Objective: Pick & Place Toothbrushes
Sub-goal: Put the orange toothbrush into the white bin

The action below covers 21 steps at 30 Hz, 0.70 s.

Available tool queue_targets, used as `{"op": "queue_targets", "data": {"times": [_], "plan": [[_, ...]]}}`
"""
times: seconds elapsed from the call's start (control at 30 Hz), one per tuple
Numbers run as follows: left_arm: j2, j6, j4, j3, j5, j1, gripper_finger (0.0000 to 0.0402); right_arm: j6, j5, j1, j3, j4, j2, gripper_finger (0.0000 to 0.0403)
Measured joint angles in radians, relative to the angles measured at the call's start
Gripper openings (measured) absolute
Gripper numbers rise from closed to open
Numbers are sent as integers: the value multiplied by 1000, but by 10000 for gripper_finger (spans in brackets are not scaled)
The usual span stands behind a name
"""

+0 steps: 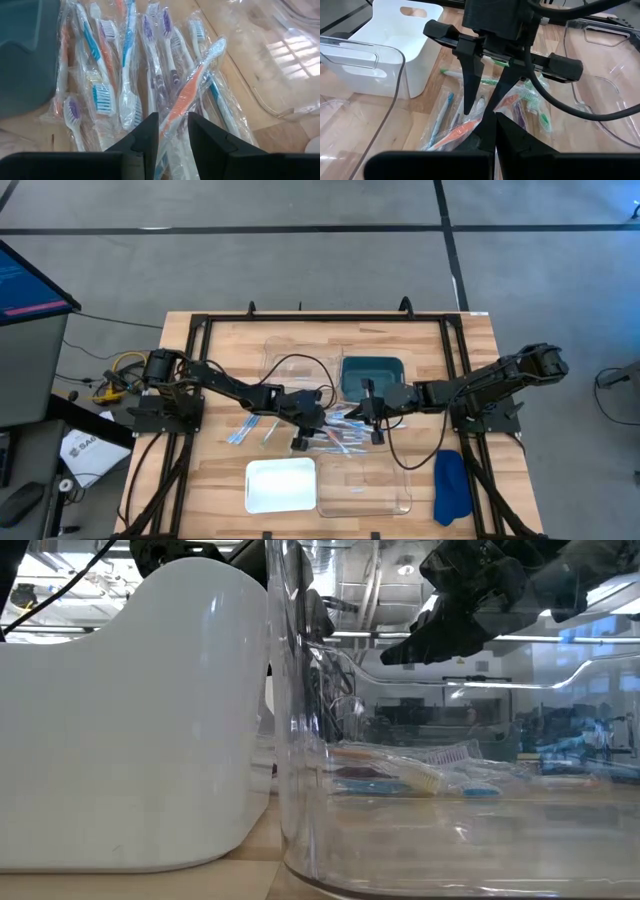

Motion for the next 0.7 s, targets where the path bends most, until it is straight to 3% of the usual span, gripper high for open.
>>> {"op": "queue_targets", "data": {"times": [0.7], "plan": [[0, -7, 0, -31, -13, 0, 100, 0, 0, 0, 0, -3, 0, 0]]}}
